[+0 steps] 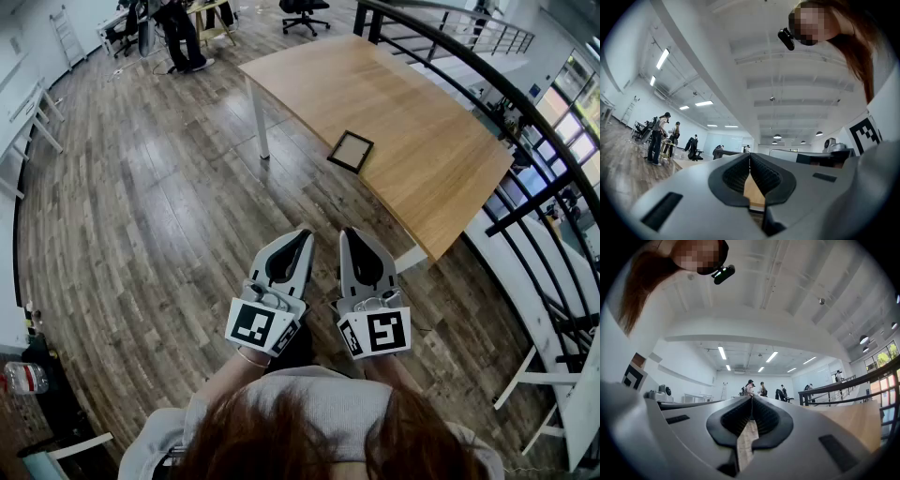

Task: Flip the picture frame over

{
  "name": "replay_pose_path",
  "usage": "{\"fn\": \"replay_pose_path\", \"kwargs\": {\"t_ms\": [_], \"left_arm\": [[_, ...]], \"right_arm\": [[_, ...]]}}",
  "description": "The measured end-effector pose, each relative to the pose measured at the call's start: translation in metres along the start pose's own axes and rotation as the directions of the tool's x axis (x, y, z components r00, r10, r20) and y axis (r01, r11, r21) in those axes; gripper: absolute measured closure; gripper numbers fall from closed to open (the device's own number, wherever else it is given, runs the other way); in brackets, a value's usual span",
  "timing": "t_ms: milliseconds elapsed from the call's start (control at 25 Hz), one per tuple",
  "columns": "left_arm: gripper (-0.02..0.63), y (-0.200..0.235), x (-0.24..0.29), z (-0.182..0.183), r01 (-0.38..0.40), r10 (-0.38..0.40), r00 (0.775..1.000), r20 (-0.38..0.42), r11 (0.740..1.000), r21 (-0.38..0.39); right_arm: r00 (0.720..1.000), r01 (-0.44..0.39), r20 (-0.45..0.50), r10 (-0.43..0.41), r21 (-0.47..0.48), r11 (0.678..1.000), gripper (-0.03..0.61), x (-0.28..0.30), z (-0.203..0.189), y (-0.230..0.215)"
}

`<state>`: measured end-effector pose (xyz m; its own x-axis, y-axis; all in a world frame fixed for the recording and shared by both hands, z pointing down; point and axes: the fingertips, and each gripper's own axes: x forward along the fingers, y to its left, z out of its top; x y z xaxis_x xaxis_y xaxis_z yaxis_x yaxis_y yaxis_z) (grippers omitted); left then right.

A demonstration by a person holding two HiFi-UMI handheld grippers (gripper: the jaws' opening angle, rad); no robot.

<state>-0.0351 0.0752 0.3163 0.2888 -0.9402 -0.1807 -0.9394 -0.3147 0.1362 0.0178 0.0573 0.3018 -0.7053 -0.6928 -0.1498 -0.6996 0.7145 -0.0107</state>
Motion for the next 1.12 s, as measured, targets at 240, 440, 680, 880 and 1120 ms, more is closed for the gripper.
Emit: {"fn": "replay_pose_path", "kwargs": {"t_ms": [240, 440, 680, 880, 1120], "left_arm": [[0.604, 0.072, 0.080, -0.004, 0.021, -0.021, 1.000, -0.007, 1.000, 0.005], [0.604, 0.112, 0.138, -0.003, 0.063, -0.063, 0.998, -0.018, 0.998, 0.020], [0.606, 0.126, 0.176, -0.008, 0.086, -0.086, 0.996, -0.029, 0.996, 0.002], [0.604, 0.126, 0.188, -0.013, 0.073, -0.073, 0.997, -0.030, 0.997, -0.013], [0.605, 0.122, 0.201, -0.026, 0.060, -0.062, 0.996, -0.057, 0.998, -0.025]], "right_arm": [[0.999, 0.047, -0.001, -0.047, -0.010, 0.999, 0.560, 0.096, -0.015, -0.043], [0.995, 0.099, 0.009, -0.099, -0.017, 0.995, 0.560, 0.155, -0.016, -0.074], [0.991, 0.136, -0.008, -0.137, -0.028, 0.990, 0.560, 0.184, -0.022, -0.100], [0.991, 0.128, -0.027, -0.129, -0.030, 0.991, 0.560, 0.192, -0.028, -0.115], [0.988, 0.122, -0.083, -0.130, -0.086, 0.989, 0.560, 0.199, -0.046, -0.132]]}}
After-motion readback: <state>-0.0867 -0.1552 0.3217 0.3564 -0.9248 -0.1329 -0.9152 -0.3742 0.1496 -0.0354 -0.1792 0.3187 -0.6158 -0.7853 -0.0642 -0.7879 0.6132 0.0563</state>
